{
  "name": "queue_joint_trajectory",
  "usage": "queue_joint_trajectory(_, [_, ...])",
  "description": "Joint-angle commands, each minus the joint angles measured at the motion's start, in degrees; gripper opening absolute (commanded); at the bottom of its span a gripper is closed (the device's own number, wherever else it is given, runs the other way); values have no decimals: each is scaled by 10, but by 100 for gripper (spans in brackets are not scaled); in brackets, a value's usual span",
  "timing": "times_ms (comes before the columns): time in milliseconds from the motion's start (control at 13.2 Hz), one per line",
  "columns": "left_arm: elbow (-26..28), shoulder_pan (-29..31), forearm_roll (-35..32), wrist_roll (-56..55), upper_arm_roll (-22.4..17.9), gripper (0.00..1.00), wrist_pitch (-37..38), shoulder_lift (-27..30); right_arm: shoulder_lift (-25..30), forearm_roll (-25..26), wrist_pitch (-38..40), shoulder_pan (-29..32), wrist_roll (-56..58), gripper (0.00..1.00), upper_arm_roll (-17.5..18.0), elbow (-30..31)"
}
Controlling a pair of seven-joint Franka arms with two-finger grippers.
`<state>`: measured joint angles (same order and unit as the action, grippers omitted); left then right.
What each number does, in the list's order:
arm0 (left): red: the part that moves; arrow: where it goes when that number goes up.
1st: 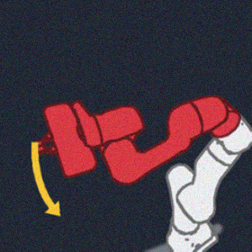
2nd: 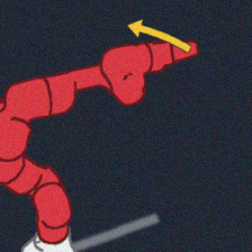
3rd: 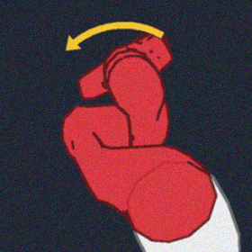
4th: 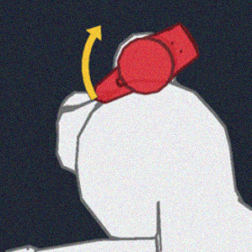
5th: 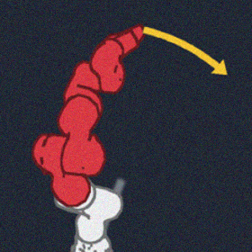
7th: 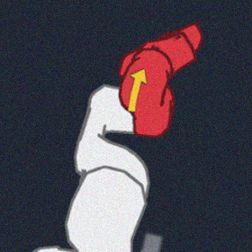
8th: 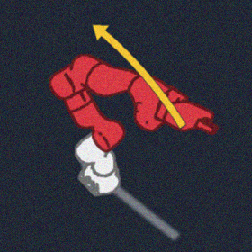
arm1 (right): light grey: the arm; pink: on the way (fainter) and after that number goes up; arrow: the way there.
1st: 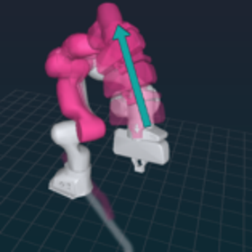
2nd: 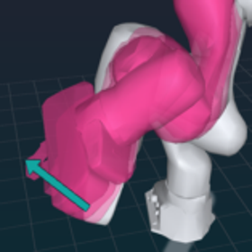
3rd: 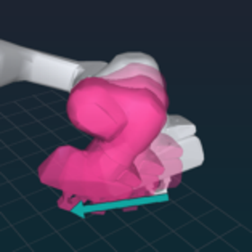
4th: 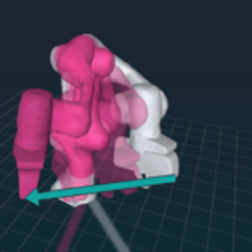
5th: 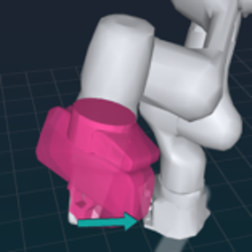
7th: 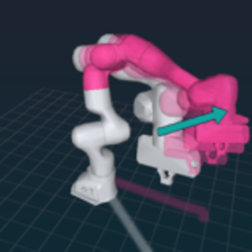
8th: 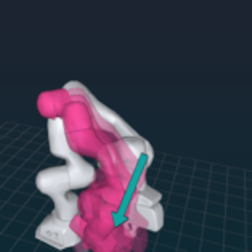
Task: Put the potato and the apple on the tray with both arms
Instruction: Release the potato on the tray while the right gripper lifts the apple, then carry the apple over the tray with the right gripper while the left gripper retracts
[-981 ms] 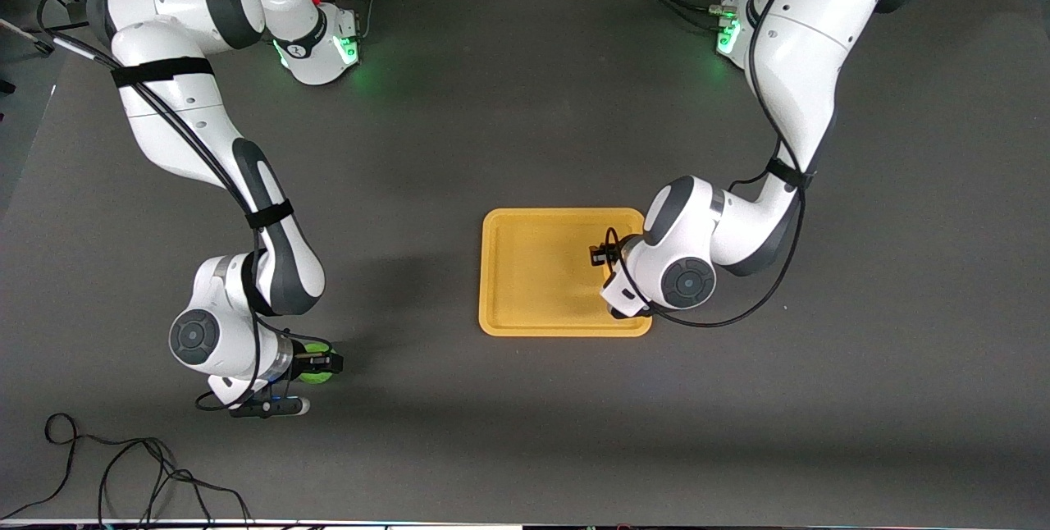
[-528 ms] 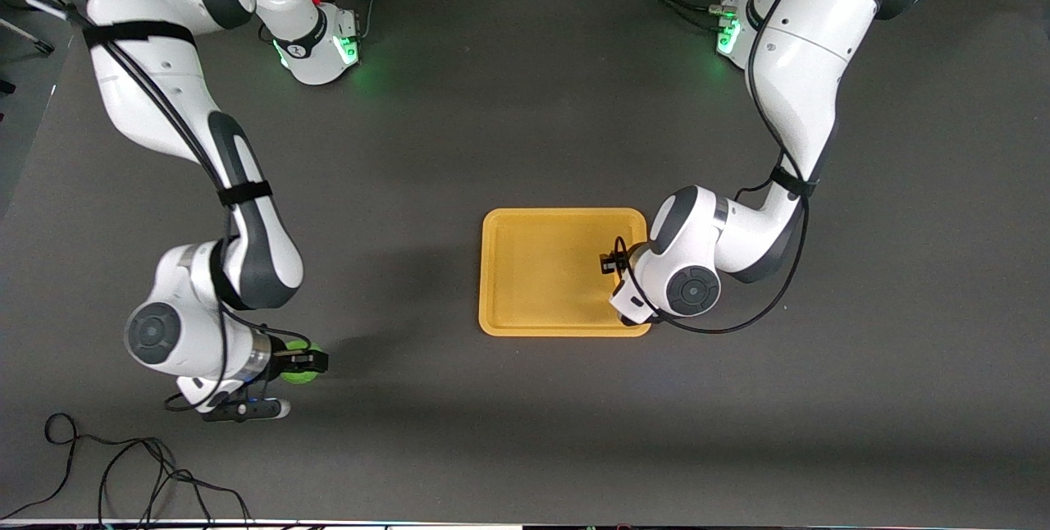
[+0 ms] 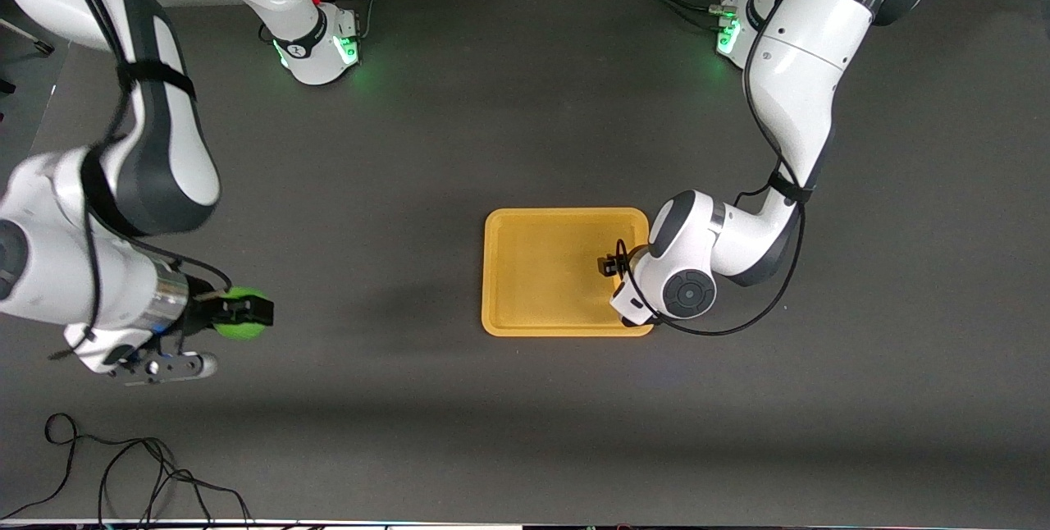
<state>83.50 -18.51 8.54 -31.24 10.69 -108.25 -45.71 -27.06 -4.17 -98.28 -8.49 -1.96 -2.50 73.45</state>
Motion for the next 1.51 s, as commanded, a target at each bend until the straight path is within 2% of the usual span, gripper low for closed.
queue_joint_trajectory(0, [-18, 2, -9, -13, -1, 100, 16, 14, 40, 6, 31, -25, -5, 58, -1, 23])
queue_joint_trajectory(226, [-18, 56, -16, -5, -11, 99, 101, 124, 55, 7, 31, -81, -78, 58, -2, 35])
queue_joint_trajectory(377, [-17, 114, -54, 9, -11, 99, 142, 208, 52, 7, 28, -121, -144, 58, -2, 35])
queue_joint_trajectory(679, [-7, 253, -77, 251, -11, 100, 209, 330, 14, 19, 4, -229, -317, 58, -3, 13])
queue_joint_trajectory(830, [-3, 277, -102, 285, -12, 100, 210, 353, -52, 19, 1, -284, -422, 58, -1, -69])
queue_joint_trajectory(1057, [53, 286, -127, 334, -12, 100, 165, 385, -161, 19, -1, -356, -545, 58, -1, -195])
queue_joint_trajectory(1132, [55, 285, -127, 334, -12, 100, 156, 381, -186, 18, -13, -375, -559, 58, -1, -218])
queue_joint_trajectory(1434, [95, 288, -127, 343, -12, 100, 145, 383, -253, 26, -95, -402, -561, 58, -3, -214])
